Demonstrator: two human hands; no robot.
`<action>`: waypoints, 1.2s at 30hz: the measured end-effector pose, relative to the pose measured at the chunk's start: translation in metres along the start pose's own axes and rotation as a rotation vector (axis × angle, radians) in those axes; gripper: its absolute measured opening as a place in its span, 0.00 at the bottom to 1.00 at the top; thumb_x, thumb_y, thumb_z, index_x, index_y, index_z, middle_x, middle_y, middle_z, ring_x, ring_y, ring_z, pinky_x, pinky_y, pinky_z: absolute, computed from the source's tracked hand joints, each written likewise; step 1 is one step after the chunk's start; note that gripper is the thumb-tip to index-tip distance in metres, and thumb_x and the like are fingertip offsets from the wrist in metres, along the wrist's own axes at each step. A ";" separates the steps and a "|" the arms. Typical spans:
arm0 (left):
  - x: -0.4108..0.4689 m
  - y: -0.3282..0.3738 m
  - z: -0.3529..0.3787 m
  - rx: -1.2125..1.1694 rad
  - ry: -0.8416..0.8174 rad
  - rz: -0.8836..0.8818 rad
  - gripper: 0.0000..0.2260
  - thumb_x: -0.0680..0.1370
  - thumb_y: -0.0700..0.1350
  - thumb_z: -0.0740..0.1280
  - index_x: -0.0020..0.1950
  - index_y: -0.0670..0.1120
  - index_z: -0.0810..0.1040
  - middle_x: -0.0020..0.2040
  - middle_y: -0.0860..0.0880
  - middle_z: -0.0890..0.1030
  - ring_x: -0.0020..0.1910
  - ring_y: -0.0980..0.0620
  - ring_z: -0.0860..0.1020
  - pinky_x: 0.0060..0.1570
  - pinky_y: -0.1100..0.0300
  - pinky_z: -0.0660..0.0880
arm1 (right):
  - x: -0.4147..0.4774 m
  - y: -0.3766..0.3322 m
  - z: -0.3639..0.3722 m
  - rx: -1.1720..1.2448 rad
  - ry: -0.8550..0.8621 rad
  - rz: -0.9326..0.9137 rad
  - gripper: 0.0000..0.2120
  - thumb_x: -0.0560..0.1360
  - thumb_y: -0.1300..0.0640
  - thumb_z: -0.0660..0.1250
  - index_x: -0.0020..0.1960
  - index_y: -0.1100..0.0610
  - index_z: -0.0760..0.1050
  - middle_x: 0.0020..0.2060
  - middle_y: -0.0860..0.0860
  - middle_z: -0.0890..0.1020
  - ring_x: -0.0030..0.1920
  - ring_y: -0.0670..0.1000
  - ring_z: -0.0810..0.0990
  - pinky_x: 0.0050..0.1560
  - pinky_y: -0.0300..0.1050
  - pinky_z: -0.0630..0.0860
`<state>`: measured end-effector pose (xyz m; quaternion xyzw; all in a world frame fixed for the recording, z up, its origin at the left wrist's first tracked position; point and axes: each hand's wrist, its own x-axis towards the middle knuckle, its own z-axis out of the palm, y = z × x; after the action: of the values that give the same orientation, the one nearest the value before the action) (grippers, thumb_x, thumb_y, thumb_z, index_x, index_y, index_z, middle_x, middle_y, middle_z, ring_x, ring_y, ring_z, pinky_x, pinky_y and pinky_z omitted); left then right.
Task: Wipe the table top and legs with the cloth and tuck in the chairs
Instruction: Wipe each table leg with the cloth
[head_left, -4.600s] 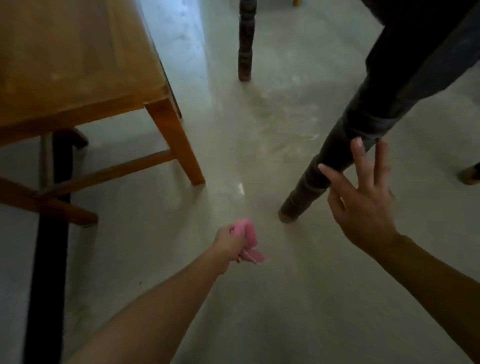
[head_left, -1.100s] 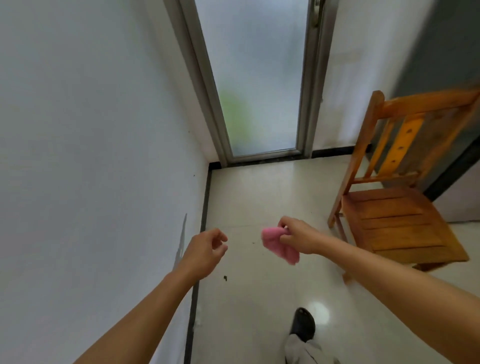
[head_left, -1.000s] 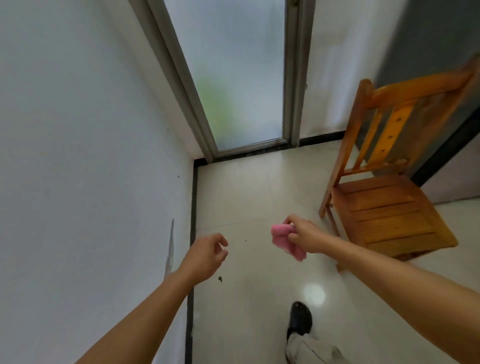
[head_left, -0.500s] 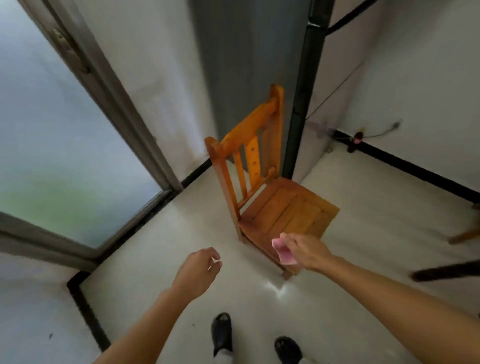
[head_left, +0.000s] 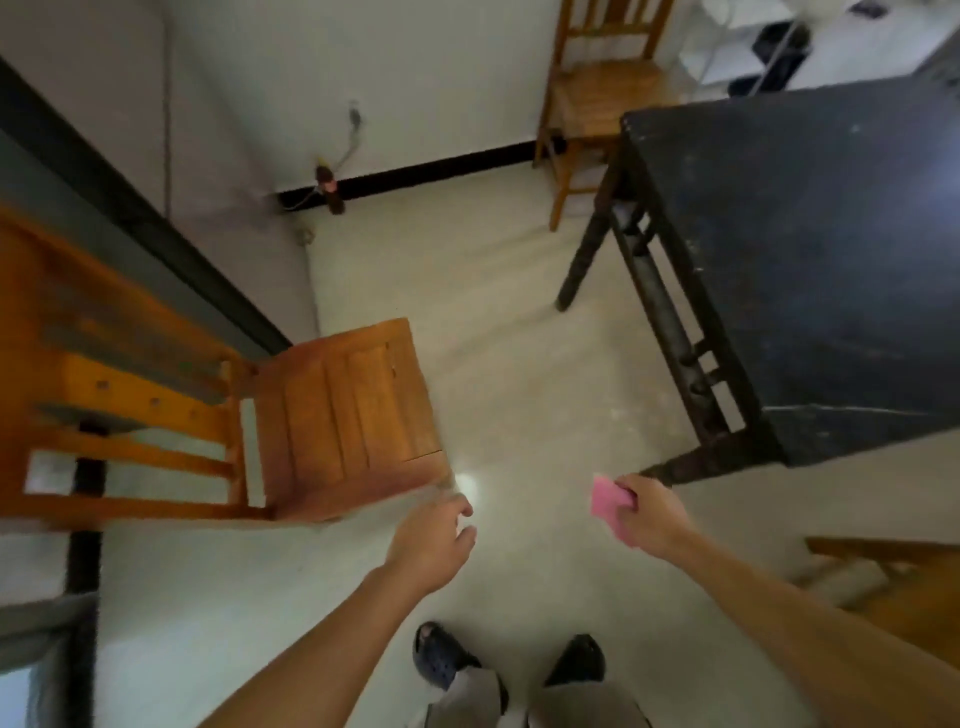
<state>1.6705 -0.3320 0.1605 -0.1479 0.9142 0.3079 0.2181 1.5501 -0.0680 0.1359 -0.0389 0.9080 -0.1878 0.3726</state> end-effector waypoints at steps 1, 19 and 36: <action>0.007 0.013 0.011 0.039 -0.040 0.038 0.14 0.79 0.51 0.62 0.63 0.48 0.74 0.56 0.50 0.77 0.52 0.51 0.75 0.50 0.58 0.71 | -0.003 0.023 0.002 0.058 0.019 0.046 0.09 0.75 0.61 0.65 0.54 0.59 0.78 0.46 0.55 0.83 0.48 0.56 0.82 0.51 0.53 0.80; 0.221 0.093 0.308 0.187 -0.208 0.572 0.21 0.81 0.55 0.55 0.72 0.48 0.66 0.67 0.47 0.72 0.63 0.50 0.72 0.62 0.59 0.68 | 0.108 0.287 0.116 0.522 0.566 0.414 0.07 0.77 0.52 0.66 0.52 0.55 0.73 0.42 0.52 0.79 0.44 0.55 0.79 0.47 0.48 0.75; 0.384 0.160 0.400 -0.135 0.346 1.239 0.18 0.82 0.52 0.56 0.68 0.46 0.69 0.50 0.54 0.77 0.48 0.59 0.75 0.46 0.71 0.69 | 0.263 0.332 0.114 0.994 1.544 -0.281 0.09 0.78 0.58 0.66 0.58 0.50 0.73 0.53 0.46 0.79 0.51 0.42 0.80 0.46 0.35 0.80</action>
<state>1.3982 -0.0109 -0.2339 0.3464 0.8308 0.4051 -0.1605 1.4632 0.1488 -0.2352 0.1514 0.7065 -0.5724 -0.3876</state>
